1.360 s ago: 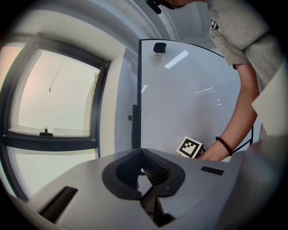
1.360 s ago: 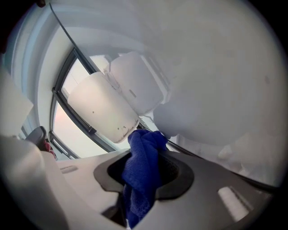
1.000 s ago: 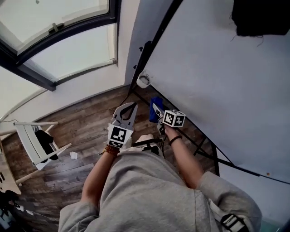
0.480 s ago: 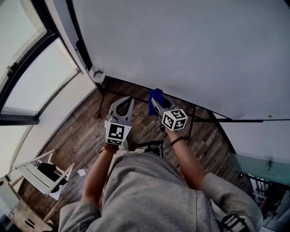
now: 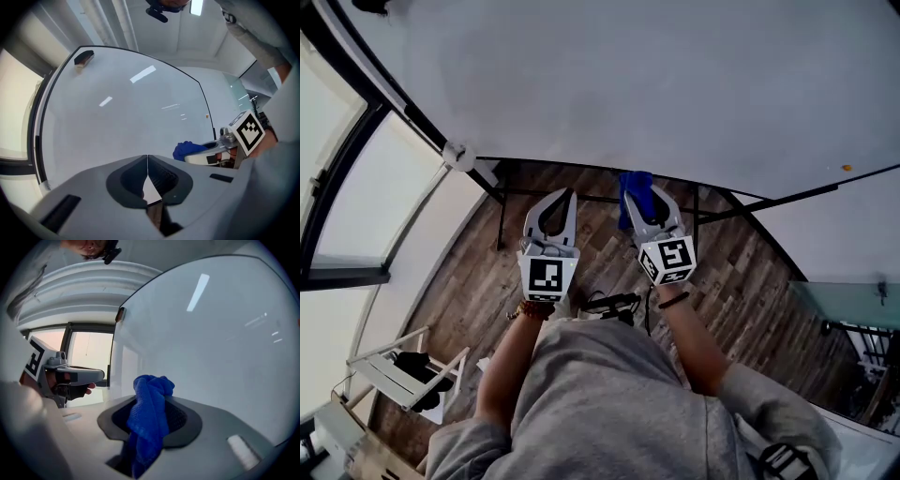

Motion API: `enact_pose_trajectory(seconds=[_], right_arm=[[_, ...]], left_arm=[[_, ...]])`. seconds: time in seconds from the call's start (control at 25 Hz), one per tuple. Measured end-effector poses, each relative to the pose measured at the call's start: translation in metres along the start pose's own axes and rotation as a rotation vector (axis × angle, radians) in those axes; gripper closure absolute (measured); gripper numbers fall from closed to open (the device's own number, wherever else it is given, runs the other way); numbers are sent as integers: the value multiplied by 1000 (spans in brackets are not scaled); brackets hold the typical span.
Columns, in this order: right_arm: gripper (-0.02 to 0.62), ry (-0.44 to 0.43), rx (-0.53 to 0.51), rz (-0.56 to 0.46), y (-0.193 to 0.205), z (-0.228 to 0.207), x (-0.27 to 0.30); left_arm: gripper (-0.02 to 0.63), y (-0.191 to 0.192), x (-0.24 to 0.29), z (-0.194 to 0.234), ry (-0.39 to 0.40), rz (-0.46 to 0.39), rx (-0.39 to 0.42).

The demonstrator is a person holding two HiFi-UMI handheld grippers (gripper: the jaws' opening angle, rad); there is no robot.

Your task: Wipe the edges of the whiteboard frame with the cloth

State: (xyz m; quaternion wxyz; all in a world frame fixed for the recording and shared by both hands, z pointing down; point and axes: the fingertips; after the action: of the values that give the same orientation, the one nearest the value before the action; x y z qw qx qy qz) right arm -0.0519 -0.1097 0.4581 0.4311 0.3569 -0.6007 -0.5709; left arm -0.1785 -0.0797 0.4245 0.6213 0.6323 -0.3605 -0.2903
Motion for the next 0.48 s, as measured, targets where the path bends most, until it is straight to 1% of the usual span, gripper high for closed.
enact_pose_trajectory(seconds=[0.12,0.2,0.36,0.48], right_arm=[[454,72,-83,-75,-22,-14,-28],[454,107,-117,-120,-37,-23,-44],[454,172,-133,-218,-71,-39,-76],[454,240,-145,-245,-85,-56,-95]], left_arm=[[597,-13,-2,-19,-54,-15,12],[597,-21,-1,-30,-75,-29,10],[597,-34,0,-60,-75,-50,-5],[597,-45,5,-79,-60,-59,-3]])
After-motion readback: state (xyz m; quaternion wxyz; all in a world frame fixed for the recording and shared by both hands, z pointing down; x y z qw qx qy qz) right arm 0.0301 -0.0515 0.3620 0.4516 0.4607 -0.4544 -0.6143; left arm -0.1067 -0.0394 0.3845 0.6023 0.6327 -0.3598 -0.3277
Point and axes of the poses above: the fingertips, and each gripper's own axes: x forward along the fingers, z to its left, y out of its underside, and after that the axes turned 14 degrees about y, right-handed
